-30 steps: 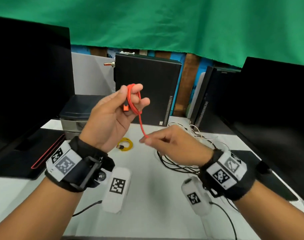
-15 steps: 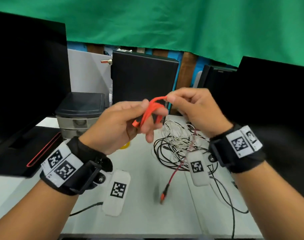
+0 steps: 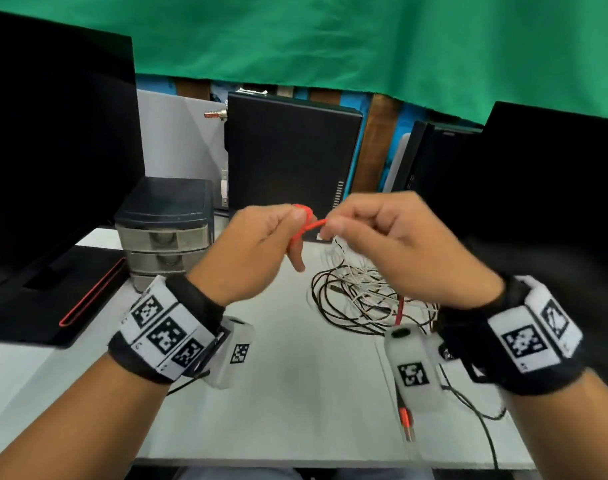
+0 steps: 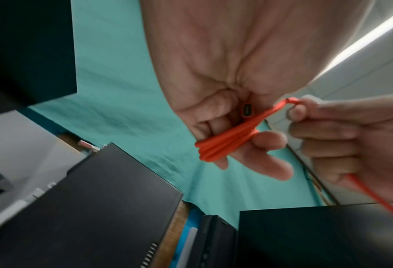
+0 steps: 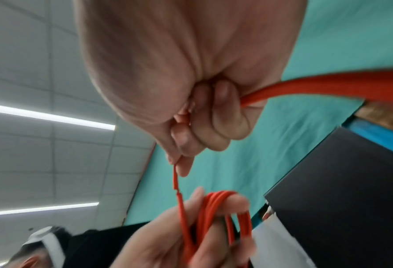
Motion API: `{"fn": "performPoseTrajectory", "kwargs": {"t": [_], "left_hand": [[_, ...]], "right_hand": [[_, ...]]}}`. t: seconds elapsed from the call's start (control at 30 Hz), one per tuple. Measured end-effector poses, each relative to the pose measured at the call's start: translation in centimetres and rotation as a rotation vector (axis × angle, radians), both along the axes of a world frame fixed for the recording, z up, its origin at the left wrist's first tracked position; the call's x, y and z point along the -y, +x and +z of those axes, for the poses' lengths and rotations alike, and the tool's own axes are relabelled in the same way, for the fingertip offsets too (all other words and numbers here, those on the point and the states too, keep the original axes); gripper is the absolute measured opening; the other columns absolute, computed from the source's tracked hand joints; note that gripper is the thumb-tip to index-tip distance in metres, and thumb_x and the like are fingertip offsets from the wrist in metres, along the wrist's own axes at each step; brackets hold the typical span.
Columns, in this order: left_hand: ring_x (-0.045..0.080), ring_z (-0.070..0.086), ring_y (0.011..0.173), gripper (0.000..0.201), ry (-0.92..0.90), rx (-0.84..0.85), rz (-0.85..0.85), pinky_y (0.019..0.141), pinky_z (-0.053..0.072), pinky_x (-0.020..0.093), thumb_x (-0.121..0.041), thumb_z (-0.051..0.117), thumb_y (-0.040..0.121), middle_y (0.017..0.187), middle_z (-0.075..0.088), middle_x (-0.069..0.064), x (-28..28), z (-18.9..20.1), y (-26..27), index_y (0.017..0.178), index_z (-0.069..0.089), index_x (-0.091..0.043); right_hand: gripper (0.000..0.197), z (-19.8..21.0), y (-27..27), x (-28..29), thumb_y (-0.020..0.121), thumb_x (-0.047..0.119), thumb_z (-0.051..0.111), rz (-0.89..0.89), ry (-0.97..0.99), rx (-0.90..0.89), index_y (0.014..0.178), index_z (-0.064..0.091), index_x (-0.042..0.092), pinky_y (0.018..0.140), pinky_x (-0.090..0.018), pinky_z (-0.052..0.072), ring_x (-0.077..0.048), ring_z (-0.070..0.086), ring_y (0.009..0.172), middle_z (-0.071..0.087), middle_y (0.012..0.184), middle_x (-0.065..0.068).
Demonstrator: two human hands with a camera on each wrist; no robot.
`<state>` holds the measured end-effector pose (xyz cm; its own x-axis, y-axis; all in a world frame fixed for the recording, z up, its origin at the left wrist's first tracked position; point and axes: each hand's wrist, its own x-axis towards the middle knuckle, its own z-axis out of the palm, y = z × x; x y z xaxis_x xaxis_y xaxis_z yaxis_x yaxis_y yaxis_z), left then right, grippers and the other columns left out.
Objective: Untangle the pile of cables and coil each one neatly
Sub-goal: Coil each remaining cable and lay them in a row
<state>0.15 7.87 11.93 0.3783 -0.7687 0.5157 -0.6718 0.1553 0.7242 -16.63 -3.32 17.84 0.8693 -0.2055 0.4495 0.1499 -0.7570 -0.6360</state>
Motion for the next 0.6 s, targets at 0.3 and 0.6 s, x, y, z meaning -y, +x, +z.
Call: {"fn": "performPoseTrajectory", "kwargs": {"t": [0.3,0.6], "left_hand": [[0.028,0.047,0.057,0.042,-0.211,-0.681,-0.475,0.08,0.054,0.024,-0.032,0.04,0.1,0.052,0.04,-0.003,-1.3,2.4,-1.3,0.092,0.077,-0.013],[0.016,0.07,0.077,0.043,-0.213,-0.244,0.042,0.091,0.051,0.035,-0.023,0.04,0.108,0.072,0.068,-0.008,0.7,-0.6,1.0,0.088,0.068,0.003]], "right_hand": [[0.019,-5.1,2.1,3.3,0.1,0.011,0.058,-0.166,0.285,0.039,0.1,0.076,0.004,0.048,-0.014,0.028,-0.003,0.035,0.046,0.045,0.051,0.013],[0.018,-8.9,0.0,-3.6,0.105,0.023,0.048,0.045,-0.026,-0.254,0.104,0.065,0.015,0.059,-0.022,0.039,-0.009,0.046,0.056,0.045,0.057,0.011]]}}
